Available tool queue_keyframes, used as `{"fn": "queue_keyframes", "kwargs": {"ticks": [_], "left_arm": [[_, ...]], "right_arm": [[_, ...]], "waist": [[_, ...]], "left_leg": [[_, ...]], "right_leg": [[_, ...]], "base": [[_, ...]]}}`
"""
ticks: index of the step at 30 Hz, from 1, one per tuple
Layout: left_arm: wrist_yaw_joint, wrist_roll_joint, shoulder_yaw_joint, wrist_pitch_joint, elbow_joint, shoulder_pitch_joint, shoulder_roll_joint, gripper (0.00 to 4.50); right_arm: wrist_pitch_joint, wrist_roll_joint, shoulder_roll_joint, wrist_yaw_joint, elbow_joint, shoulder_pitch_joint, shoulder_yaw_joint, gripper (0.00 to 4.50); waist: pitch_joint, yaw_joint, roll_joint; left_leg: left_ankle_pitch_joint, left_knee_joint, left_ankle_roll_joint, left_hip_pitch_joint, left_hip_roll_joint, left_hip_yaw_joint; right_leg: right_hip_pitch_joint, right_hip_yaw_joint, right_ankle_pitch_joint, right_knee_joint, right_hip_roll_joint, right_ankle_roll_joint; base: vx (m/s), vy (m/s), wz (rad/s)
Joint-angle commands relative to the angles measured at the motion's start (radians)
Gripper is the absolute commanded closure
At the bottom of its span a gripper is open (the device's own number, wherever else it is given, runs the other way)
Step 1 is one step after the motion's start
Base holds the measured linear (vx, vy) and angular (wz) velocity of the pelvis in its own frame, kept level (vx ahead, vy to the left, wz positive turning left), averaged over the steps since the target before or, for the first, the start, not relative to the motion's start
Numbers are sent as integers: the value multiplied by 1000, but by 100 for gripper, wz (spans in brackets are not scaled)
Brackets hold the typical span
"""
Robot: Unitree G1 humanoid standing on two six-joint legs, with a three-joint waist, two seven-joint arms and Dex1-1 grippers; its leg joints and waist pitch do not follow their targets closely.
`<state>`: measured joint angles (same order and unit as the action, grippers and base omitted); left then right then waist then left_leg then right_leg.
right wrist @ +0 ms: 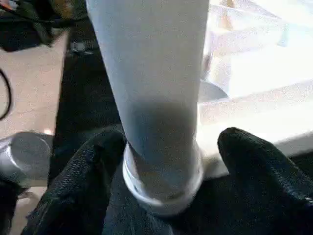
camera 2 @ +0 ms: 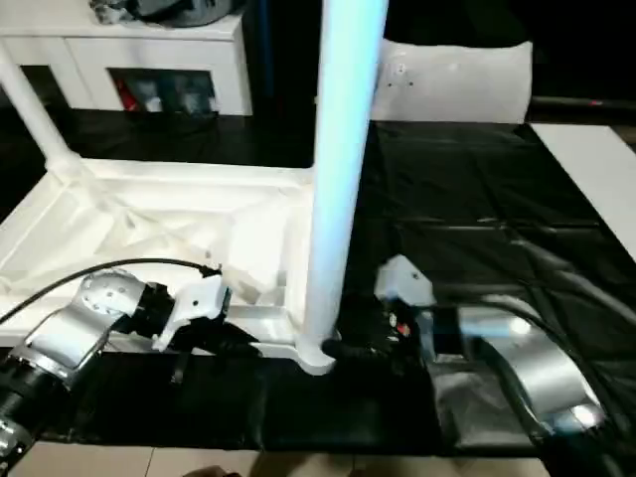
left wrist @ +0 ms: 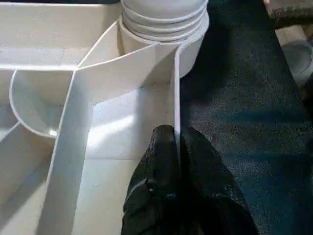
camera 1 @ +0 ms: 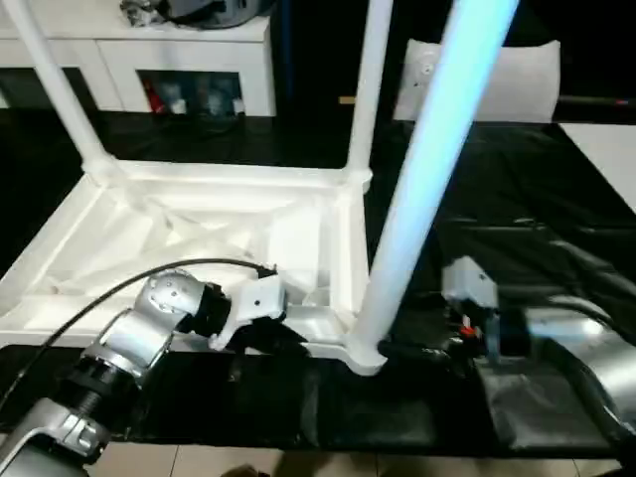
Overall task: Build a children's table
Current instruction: Rotate leg to tighten
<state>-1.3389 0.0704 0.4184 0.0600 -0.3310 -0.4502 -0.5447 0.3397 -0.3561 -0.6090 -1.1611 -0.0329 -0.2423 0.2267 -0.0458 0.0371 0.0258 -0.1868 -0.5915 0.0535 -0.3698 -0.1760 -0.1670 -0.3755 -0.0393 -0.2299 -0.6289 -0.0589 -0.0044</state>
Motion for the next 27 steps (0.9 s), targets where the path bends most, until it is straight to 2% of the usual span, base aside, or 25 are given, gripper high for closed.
{"fn": "queue_keyframes", "kwargs": {"ticks": [1,3,4,8,14,19,20,21,23,24,25,26,27], "left_arm": [[-11,-23,6,-9,-15,-7,-20,450],[-12,-23,7,-10,-17,-8,-18,450],[-11,-23,8,-11,-17,-7,-16,450],[-18,-23,9,-8,-16,-7,-14,450],[-17,-21,3,-6,-28,-11,-11,450],[6,-5,-15,18,-29,-2,4,450],[30,-5,-24,27,-28,1,14,450],[55,-5,-32,41,-31,0,25,450],[80,-5,-41,56,-30,0,36,450],[118,-3,-53,89,-28,-3,54,450],[132,-2,-58,104,-26,-3,60,450],[176,4,-72,150,-20,-8,86,450],[205,9,-81,178,-16,-14,106,450]], "right_arm": [[-25,7,8,-31,29,-24,19,131],[-38,15,22,-39,58,-42,29,150],[-45,19,30,-42,75,-51,34,160],[-61,30,53,-65,119,-76,56,190],[-43,14,66,-96,131,-82,70,238],[-3,-15,75,-94,106,-57,65,251],[24,-33,79,-82,80,-38,58,251],[45,-48,87,-65,59,-23,50,252],[68,-61,95,-44,33,-4,44,252],[86,-67,112,-1,-6,26,40,252],[93,-69,119,17,-22,37,39,252],[107,-50,149,89,-66,68,46,252],[115,-22,180,154,-88,83,54,252]], "waist": [[52,10,-9],[53,10,-8],[53,10,-12],[55,11,-9],[56,13,-6],[52,13,-3],[43,12,-2],[43,13,-2],[36,13,1],[28,13,1],[27,13,0],[15,12,-5],[8,14,-6]], "left_leg": [[-174,63,-61,9,-53,13],[-170,64,-57,9,-54,13],[-165,64,-57,7,-53,14],[-159,63,-61,8,-52,12],[-162,63,-58,9,-53,12],[-177,64,-53,10,-52,11],[-191,67,-51,10,-53,12],[-198,68,-50,11,-54,12],[-218,71,-45,13,-54,12],[-237,75,-42,13,-54,13],[-244,78,-37,14,-55,12],[-288,83,-23,16,-53,13],[-305,86,-17,17,-52,14]], "right_leg": [[40,44,-120,81,-82,-258],[39,44,-105,79,-81,-261],[41,43,-94,77,-81,-264],[41,43,-73,75,-80,-269],[41,43,-67,75,-79,-270],[39,44,-77,78,-78,-272],[36,45,-89,81,-76,-269],[36,45,-97,82,-77,-267],[31,47,-126,86,-77,-261],[27,48,-158,90,-77,-254],[28,50,-174,92,-75,-245],[22,51,-274,100,-78,-225],[18,52,-321,106,-79,-209]], "base": [[0,0,0],[0,0,0],[0,0,0],[0,0,0],[0,0,0],[0,0,0],[0,0,0],[0,0,0],[0,0,0],[0,0,0],[0,0,0],[0,0,0],[0,0,0]]}}
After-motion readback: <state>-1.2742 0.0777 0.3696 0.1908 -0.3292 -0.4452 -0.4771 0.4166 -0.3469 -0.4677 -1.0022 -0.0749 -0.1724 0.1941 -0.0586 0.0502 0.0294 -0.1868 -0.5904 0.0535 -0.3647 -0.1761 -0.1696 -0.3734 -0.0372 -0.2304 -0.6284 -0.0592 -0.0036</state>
